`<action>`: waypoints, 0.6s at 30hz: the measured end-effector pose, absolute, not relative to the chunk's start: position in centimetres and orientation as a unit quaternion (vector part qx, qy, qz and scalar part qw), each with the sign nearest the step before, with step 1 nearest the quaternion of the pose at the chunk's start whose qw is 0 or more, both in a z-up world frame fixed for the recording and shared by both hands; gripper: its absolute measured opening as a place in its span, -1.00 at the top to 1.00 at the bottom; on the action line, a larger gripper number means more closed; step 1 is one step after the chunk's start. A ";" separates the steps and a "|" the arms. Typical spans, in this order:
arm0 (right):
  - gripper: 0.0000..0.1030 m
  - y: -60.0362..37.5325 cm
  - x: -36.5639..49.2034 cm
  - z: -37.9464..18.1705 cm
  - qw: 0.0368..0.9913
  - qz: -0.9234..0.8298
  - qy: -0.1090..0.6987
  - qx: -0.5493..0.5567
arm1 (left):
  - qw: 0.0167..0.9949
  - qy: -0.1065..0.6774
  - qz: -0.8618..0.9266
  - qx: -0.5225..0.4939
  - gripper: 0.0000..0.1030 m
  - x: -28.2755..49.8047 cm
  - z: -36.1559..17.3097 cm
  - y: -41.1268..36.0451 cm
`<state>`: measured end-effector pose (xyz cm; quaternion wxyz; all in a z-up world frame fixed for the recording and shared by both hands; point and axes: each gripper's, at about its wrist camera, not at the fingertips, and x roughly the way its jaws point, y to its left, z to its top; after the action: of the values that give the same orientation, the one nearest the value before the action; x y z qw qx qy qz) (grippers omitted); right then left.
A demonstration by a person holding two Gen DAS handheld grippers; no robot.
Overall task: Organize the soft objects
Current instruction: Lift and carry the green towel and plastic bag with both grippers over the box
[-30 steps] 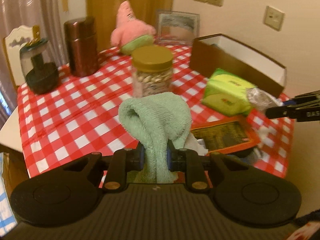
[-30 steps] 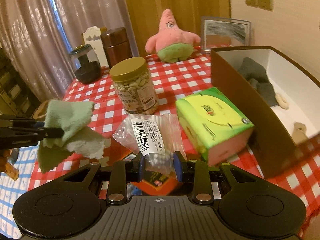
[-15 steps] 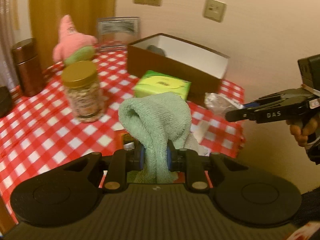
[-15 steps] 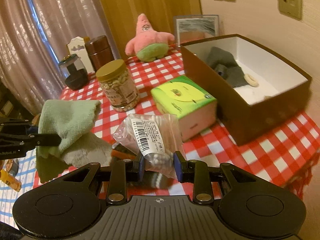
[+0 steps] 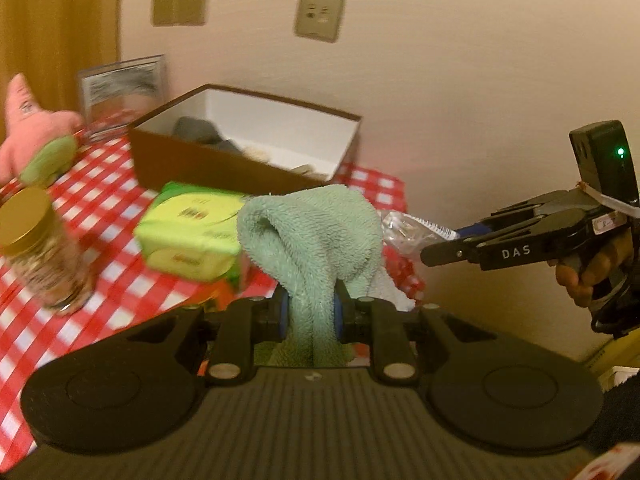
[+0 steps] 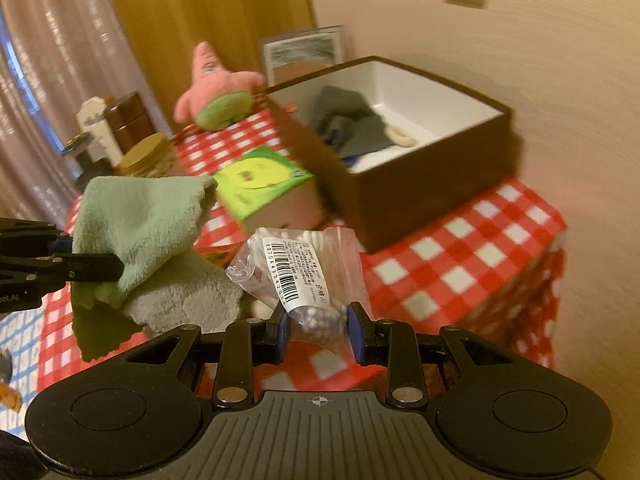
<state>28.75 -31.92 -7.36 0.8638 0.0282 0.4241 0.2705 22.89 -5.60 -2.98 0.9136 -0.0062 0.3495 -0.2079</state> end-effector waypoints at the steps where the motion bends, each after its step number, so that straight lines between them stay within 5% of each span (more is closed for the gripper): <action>1: 0.41 -32.6 28.9 -7.3 0.866 0.264 0.424 0.030 | 0.913 0.348 -0.213 -0.006 0.63 23.3 -2.9 -6.1; 18: 0.41 -39.6 36.8 -5.3 0.899 0.219 0.379 0.021 | 0.934 0.298 -0.191 -0.051 0.63 33.1 -0.4 -13.4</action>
<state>36.78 -39.65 -5.26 0.8988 0.0211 0.3792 0.2189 33.12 -13.42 -0.37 0.9340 -0.0510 0.2977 -0.1908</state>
